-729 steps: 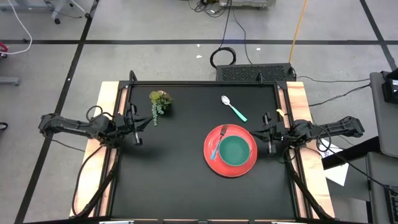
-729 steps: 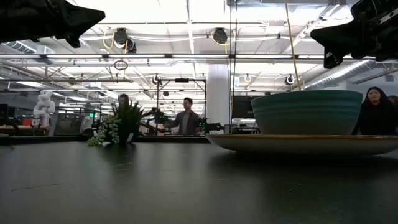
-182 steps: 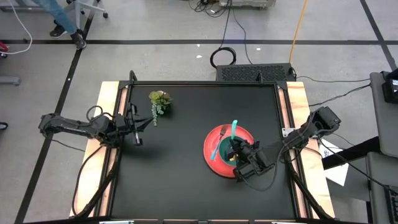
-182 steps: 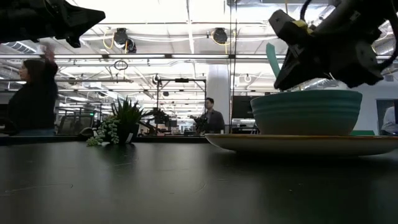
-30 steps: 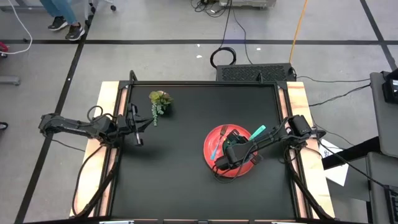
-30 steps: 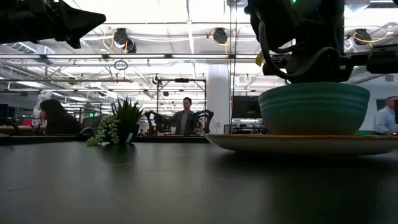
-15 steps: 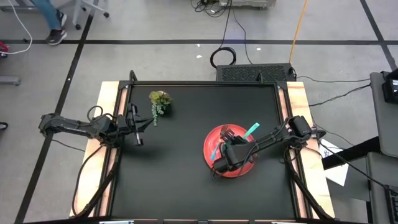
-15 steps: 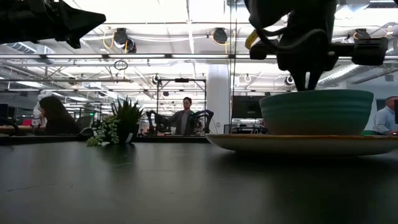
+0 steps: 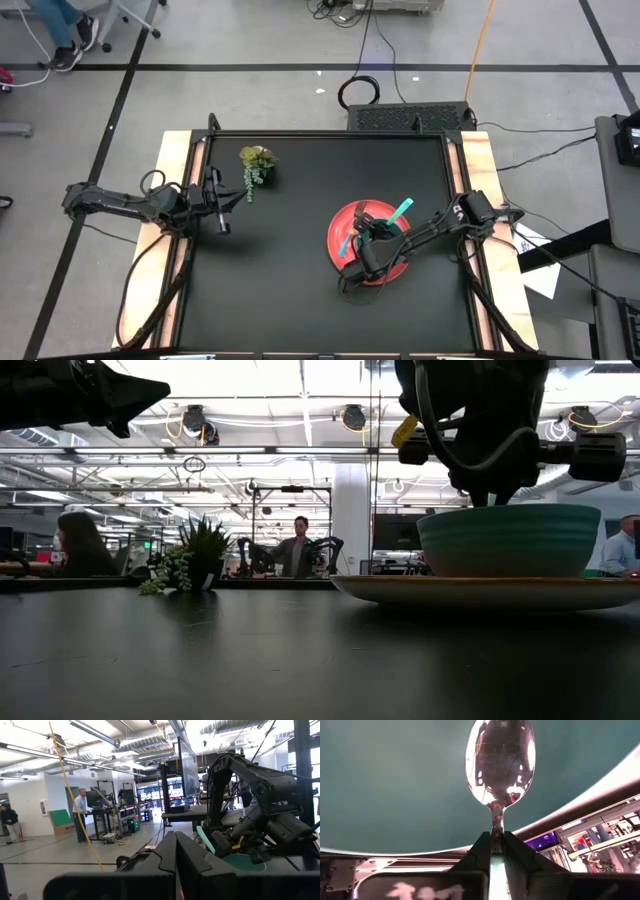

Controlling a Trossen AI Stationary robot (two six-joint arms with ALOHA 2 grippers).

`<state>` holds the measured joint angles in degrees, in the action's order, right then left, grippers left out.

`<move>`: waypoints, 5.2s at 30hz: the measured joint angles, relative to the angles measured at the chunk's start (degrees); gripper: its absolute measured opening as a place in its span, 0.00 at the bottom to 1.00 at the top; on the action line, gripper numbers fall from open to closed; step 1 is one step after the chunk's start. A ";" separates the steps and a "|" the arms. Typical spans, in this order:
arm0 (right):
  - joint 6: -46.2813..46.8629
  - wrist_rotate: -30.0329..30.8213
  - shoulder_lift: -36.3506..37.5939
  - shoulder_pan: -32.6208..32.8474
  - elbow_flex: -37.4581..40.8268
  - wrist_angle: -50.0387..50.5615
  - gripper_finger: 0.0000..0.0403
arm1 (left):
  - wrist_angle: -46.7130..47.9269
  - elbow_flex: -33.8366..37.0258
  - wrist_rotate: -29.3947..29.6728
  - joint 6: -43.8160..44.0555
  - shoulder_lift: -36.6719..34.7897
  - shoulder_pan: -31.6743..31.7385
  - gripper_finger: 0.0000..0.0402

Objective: Set table place
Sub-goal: Put the blue spoon into the green bowl

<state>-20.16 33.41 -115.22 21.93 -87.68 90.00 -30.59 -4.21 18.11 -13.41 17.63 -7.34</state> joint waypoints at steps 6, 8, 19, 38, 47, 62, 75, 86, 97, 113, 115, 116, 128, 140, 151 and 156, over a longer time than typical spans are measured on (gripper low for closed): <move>-0.13 -0.44 0.00 -0.02 0.00 0.02 0.04 | 0.00 0.00 0.00 0.02 0.00 -0.01 0.02; -0.15 -0.88 0.00 -0.02 0.00 0.03 0.04 | 0.00 0.00 0.00 0.04 0.00 0.00 0.02; 0.35 -4.34 0.00 -0.02 0.00 0.01 0.04 | 0.00 0.00 0.00 0.17 0.00 -0.02 0.02; -1.42 -5.36 0.00 -0.07 0.00 0.02 0.04 | -0.02 0.00 -0.02 0.41 0.00 0.00 0.02; -2.05 -5.18 0.00 -0.20 0.00 0.02 0.06 | -0.02 0.00 -0.02 0.39 0.00 -0.02 0.02; -3.19 -5.01 0.00 -1.81 0.00 0.02 0.07 | -0.04 0.00 -0.02 0.47 0.00 -0.02 0.02; -3.37 -5.15 0.00 -2.47 0.00 0.02 0.07 | -0.04 0.00 -0.24 0.70 0.00 -0.02 0.02; -5.35 -6.81 0.00 -2.64 0.02 0.02 0.07 | -0.04 0.00 -0.24 0.85 0.00 -0.02 0.02; -6.48 -6.93 0.00 -2.77 0.02 0.02 0.07 | -0.07 0.00 -0.24 0.83 0.00 -0.02 0.02; -6.54 -8.44 0.04 -2.91 -5.07 0.00 0.07 | -0.07 0.00 -0.22 0.70 -0.02 -0.02 0.02; -6.54 -8.46 0.04 -2.91 -5.07 0.04 0.07 | -0.10 0.00 -0.22 0.70 -0.02 -0.02 0.02; -6.51 -8.65 0.04 -2.91 -5.07 0.00 0.07 | -0.10 0.00 -0.22 0.70 -0.02 -0.02 0.02; -5.00 -11.57 0.04 -3.57 -5.07 -1.74 0.07 | -0.11 -0.01 -0.21 0.83 -0.02 -0.02 0.02; -4.81 -14.41 0.04 -4.26 -5.07 -3.38 0.07 | -0.11 0.00 -1.55 0.61 -0.02 -0.02 0.02; -4.55 -18.43 0.04 -4.68 -5.07 -4.30 0.07 | -0.13 0.00 -1.60 0.61 -0.02 -0.02 0.02; -4.55 -18.65 0.02 -5.10 -5.07 -5.62 0.07 | -0.65 0.00 -1.64 0.69 -0.02 -0.02 0.02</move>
<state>-24.71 14.77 -115.20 16.83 -92.75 84.37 -31.24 -4.21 16.47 -12.72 17.61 -7.35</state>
